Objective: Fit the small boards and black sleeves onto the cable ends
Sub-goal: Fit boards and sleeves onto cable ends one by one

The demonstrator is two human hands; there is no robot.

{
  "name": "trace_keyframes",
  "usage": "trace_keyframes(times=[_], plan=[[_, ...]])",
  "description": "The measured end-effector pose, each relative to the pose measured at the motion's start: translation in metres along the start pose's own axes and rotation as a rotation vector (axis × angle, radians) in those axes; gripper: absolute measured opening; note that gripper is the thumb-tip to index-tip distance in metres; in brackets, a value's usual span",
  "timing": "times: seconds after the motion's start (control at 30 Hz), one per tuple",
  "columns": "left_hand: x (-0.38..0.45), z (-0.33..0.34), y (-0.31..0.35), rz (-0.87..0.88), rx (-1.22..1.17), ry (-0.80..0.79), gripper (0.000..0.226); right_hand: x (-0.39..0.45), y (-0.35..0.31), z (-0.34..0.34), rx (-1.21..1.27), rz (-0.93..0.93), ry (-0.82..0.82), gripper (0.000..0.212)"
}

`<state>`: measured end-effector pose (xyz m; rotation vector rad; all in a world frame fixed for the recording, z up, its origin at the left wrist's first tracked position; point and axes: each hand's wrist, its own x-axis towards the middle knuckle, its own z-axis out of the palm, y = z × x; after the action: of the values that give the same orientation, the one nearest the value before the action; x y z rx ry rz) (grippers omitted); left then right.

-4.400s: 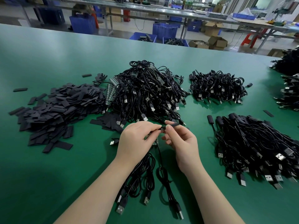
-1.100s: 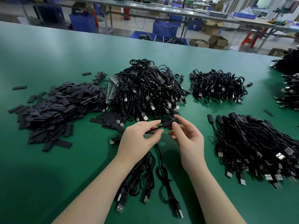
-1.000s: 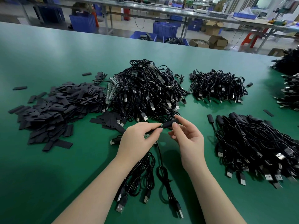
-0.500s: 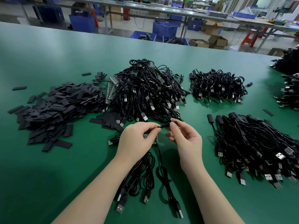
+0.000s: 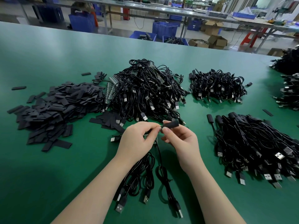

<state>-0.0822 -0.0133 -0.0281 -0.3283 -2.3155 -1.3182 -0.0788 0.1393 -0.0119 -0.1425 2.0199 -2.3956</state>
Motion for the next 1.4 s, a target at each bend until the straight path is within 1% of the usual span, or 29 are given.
trace_keyframes(times=[0.23, 0.4, 0.5, 0.6, 0.73, 0.97, 1.27, 1.4], plan=[[-0.001, -0.002, 0.004, 0.066, -0.011, -0.006, 0.029, 0.003, 0.004, -0.003, 0.027, 0.014, 0.055, 0.025], [-0.001, -0.002, 0.004, 0.120, 0.062, 0.079, 0.020, 0.002, 0.006, -0.002, 0.016, 0.002, 0.040, 0.015], [-0.001, -0.003, 0.002, 0.180, 0.155, 0.091, 0.016, 0.002, 0.006, -0.002, -0.019, -0.013, 0.042, 0.018], [0.000, -0.003, 0.002, 0.237, 0.214, 0.091, 0.021, 0.002, 0.006, -0.001, -0.048, -0.008, 0.077, 0.021], [0.000, -0.002, 0.002, 0.238, 0.217, 0.086, 0.015, 0.000, 0.008, 0.003, -0.006, 0.011, 0.123, 0.017], [-0.001, 0.000, 0.002, 0.276, 0.213, 0.075, 0.017, -0.002, 0.010, 0.010, 0.054, 0.032, 0.175, 0.016], [-0.003, 0.001, 0.003, 0.309, 0.228, 0.113, 0.017, -0.003, 0.015, 0.009, -0.009, -0.007, 0.130, 0.017], [-0.001, 0.002, 0.006, 0.272, 0.252, 0.141, 0.014, 0.000, 0.014, 0.009, -0.022, -0.003, 0.102, 0.014]])
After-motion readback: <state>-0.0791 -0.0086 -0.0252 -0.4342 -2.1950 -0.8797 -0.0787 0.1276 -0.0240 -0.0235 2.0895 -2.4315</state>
